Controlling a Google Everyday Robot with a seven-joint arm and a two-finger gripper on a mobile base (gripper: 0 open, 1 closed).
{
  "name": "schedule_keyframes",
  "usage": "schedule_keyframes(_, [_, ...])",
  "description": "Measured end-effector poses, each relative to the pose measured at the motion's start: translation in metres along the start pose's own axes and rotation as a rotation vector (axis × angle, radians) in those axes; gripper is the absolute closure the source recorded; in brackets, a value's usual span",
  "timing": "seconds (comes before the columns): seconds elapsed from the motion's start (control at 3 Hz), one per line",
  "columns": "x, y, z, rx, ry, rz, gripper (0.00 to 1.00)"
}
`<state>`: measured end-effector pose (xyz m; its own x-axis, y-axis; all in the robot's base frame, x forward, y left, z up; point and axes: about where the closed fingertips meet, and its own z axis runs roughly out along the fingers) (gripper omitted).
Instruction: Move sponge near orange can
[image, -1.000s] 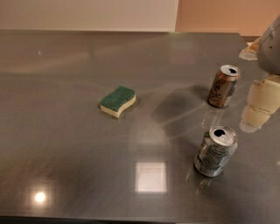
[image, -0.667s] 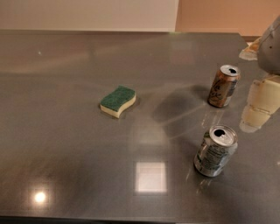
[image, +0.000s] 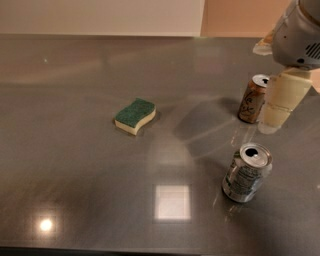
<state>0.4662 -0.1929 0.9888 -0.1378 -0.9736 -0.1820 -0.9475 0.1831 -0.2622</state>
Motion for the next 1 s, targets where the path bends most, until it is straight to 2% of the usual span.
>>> schedule_keyframes(0.67, [-0.066, -0.05, 0.016, -0.027, -0.005, -0.199, 0.0])
schedule_keyframes(1.0, [-0.092, -0.085, 0.053, -0.062, 0.009, -0.293, 0.0])
